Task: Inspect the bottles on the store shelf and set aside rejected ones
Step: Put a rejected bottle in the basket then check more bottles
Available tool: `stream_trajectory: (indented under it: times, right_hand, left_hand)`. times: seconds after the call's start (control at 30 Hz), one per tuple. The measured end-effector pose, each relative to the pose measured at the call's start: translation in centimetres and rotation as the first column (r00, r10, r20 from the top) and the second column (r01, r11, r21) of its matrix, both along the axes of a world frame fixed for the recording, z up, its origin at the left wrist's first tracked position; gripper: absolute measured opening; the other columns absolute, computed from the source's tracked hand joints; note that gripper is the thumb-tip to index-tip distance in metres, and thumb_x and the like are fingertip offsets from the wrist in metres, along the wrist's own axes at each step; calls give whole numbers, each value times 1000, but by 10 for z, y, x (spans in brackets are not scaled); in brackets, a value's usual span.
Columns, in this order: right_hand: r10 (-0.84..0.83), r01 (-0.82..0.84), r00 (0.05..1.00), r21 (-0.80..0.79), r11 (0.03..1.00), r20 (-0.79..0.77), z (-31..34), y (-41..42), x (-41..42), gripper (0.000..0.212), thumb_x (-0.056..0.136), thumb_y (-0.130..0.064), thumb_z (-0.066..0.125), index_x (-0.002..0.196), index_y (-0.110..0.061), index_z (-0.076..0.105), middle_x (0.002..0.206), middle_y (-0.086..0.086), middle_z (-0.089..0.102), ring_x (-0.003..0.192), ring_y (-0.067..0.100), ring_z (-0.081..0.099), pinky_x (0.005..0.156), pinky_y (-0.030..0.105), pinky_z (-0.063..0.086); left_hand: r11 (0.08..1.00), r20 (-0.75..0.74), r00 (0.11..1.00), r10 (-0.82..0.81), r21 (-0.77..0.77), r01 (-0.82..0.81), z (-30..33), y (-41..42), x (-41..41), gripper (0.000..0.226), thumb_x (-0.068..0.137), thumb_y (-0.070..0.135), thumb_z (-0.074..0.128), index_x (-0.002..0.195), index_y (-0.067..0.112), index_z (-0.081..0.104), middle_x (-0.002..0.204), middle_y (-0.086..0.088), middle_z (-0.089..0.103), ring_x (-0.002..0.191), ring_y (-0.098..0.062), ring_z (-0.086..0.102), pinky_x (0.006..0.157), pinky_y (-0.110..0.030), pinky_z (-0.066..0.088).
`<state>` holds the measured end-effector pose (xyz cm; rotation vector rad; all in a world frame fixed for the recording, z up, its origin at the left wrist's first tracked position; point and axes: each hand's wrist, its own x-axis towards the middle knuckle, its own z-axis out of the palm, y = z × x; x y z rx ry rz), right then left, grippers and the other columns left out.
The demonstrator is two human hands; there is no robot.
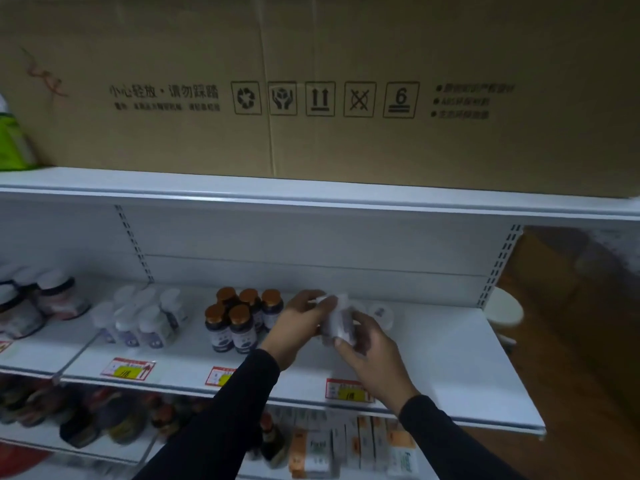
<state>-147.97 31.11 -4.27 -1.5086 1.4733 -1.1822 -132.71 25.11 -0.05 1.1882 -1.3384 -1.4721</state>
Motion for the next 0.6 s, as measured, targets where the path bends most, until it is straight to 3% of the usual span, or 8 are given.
stream_trajectory:
  times: [0.13,0.27,0.37,0.6]
  right_hand:
    - [10,-10,1000,-7,1000,14,3,1,6,37,93,-26,65,120,-44,48,114,-21,60,99,-11,61,81,9,49]
    - [-38,38,999,-32,999,16,3,0,9,63,80,-47,74,135,-33,46,126,-7,56,104,1,62,87,27,56]
    - [-33,33,999,-35,999,-5,4,-1,7,68,75,-46,78,134,-35,46,122,-6,57,100,5,65,86,33,58]
    - [1,-1,999,-3,1000,33,10,2,-3,41,94,-23,63,122,-46,45,111,-18,64,96,-6,64,81,14,52]
  left_hand:
    - [999,-53,998,-29,36,31,1,-3,5,40,91,30,66,125,12,56,118,-9,66,103,-23,68,83,-33,59]
    - [997,-78,996,35,71,-29,-1,-6,-4,47,85,34,74,121,9,59,113,-11,70,98,-24,70,80,-35,60]
    - [993,-126,990,65,109,-51,0,-5,-13,41,83,30,76,114,6,63,106,-13,72,92,-26,72,77,-35,60]
    - [990,-203,978,-39,127,66,11,-5,-7,25,97,22,57,114,5,62,111,-19,69,103,-33,67,87,-39,55]
